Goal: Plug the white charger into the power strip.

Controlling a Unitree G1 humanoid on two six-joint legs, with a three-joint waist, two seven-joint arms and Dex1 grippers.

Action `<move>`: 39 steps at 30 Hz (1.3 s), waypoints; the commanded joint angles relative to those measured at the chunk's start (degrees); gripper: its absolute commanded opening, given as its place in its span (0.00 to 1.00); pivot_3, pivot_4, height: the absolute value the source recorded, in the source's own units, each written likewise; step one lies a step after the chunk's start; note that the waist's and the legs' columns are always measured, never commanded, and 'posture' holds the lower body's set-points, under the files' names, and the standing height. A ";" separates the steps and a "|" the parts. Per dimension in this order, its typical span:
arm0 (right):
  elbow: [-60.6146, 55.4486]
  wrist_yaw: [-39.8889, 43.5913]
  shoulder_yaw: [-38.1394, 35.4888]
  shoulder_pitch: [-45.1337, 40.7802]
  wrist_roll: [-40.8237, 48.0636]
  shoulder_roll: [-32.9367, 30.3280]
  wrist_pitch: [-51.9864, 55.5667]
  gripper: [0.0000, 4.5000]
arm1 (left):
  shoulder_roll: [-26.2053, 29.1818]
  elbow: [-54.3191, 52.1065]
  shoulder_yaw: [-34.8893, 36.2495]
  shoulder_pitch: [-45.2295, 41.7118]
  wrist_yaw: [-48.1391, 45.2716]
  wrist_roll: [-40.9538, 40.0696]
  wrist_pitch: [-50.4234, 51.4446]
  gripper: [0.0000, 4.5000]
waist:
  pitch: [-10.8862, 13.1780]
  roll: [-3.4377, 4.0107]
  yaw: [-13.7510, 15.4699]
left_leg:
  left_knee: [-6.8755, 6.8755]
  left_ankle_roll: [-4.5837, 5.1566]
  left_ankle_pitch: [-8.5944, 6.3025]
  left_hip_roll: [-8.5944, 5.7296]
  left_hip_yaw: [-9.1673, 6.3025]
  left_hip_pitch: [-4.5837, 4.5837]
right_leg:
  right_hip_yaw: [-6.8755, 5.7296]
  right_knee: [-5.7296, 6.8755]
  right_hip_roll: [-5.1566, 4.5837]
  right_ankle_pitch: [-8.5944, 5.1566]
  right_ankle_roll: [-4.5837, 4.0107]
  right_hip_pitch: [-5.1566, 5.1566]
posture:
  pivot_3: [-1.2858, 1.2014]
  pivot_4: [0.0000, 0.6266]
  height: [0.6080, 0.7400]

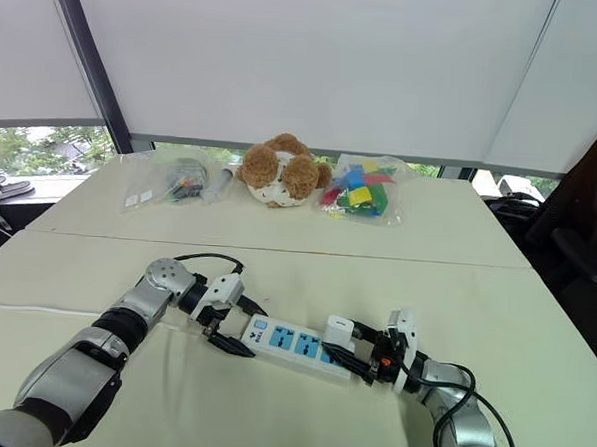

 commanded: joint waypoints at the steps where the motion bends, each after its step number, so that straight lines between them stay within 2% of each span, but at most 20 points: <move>1: -4.83 -0.83 -0.73 0.12 0.01 -1.10 1.82 0.61 | 0.15 0.79 0.25 -0.32 0.48 2.49 -0.05 0.67 | 0.07 0.08 0.03 | 0.00 0.00 0.00 -0.06 0.01 -0.02 | 0.00 0.00 0.00 0.01 0.04 0.00 | 0.52 0.24 0.99; 6: -8.99 -0.95 -0.52 -0.53 0.49 -1.54 3.90 0.61 | -0.14 1.24 0.30 -0.23 0.91 3.12 -0.46 0.67 | 0.15 0.19 0.05 | 0.21 0.01 0.01 -0.08 -0.02 -0.42 | -0.04 0.00 0.10 0.25 0.57 -0.25 | 0.52 0.24 0.99; 9: -9.77 -0.93 -0.57 -0.54 0.31 -1.62 4.46 0.42 | -0.26 1.31 0.28 -0.21 1.10 3.31 -0.64 0.67 | 0.27 0.31 0.05 | 0.64 0.02 0.00 -0.03 -0.20 -0.80 | -0.07 0.00 0.28 0.37 0.80 -0.35 | 0.52 0.24 0.99; 11: -9.75 -0.87 -0.81 -0.55 0.44 -1.53 4.56 0.20 | -0.27 1.42 0.28 -0.15 1.29 3.41 -0.81 0.67 | 0.35 0.31 0.04 | 0.76 0.02 0.00 -0.04 -0.20 -0.84 | -0.04 0.00 0.28 0.38 0.82 -0.33 | 0.52 0.24 0.99; 12: -9.67 -0.84 -0.92 -0.58 0.50 -1.55 4.61 0.17 | -0.29 1.47 0.25 -0.14 1.38 3.47 -0.88 0.67 | 0.37 0.30 0.04 | 0.79 0.01 0.00 -0.05 -0.20 -0.85 | -0.03 0.00 0.27 0.39 0.84 -0.33 | 0.52 0.24 0.99; 22: -6.59 1.70 1.25 -0.63 -2.04 -3.54 5.38 0.18 | -0.45 1.91 0.27 0.04 2.20 3.73 -1.44 0.67 | 0.43 0.35 0.12 | 0.81 0.01 0.00 -0.05 -0.22 -0.85 | -0.02 0.00 0.29 0.43 0.91 -0.30 | 0.52 0.24 0.99; 32: 11.79 7.44 4.59 -4.45 -7.91 -3.81 -3.61 0.18 | -1.01 2.00 1.29 -0.09 2.30 4.21 -1.26 0.67 | 0.32 0.19 0.02 | 0.86 0.02 0.00 -0.05 -0.23 -0.68 | -0.01 0.00 0.31 0.44 0.93 -0.10 | 0.52 0.24 0.99; 39: 13.32 7.30 4.47 -5.82 -6.46 -3.49 -3.13 0.18 | -0.76 1.37 1.75 0.62 2.38 4.49 -1.01 0.67 | 0.24 0.05 -0.04 | 0.86 0.02 0.00 -0.04 -0.24 -0.37 | 0.01 -0.01 0.29 0.36 0.76 0.19 | 0.52 0.24 0.99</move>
